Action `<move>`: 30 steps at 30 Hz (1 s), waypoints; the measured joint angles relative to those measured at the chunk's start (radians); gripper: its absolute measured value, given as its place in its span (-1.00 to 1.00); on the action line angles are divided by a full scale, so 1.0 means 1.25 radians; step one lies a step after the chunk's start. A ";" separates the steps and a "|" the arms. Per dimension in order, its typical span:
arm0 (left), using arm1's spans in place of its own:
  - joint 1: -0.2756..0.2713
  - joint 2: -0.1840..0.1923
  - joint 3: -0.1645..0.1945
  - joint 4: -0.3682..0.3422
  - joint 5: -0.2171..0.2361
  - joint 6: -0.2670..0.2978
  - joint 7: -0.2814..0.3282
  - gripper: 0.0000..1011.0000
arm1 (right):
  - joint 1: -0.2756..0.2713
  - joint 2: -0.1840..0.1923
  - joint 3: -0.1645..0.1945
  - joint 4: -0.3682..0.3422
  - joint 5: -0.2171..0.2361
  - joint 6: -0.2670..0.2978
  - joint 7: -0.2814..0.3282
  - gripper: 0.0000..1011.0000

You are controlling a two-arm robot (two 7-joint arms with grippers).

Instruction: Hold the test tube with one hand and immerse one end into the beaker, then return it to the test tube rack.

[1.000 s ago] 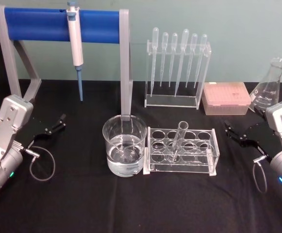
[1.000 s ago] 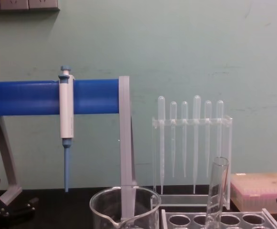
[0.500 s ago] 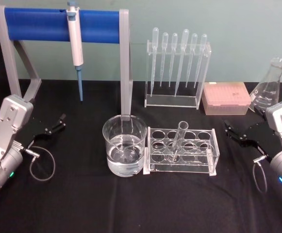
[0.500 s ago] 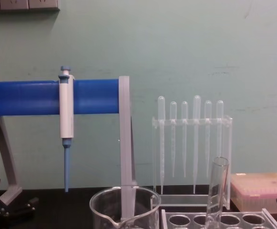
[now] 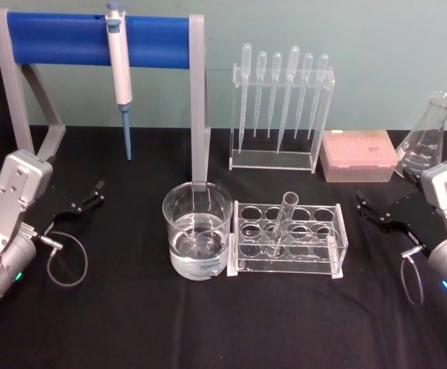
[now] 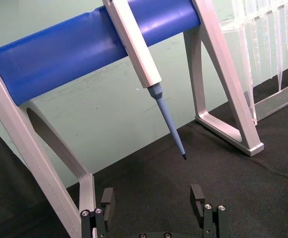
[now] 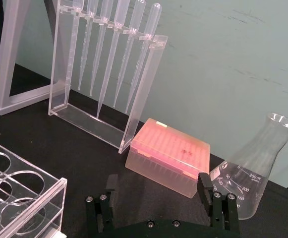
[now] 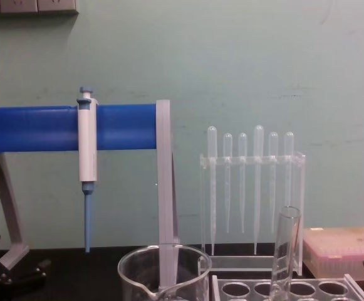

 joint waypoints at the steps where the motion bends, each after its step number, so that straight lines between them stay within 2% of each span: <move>1: 0.000 0.000 0.000 0.000 0.000 0.000 0.000 0.98 | 0.000 0.000 0.000 0.000 0.000 0.000 0.000 0.98; 24: 0.000 0.000 0.000 0.000 0.000 0.000 0.000 0.98 | 0.000 0.000 0.000 0.000 0.000 0.000 0.000 0.98; 30: 0.000 0.000 0.000 0.000 0.000 0.000 0.000 0.98 | -0.021 0.013 0.027 -0.040 0.019 -0.002 0.026 0.98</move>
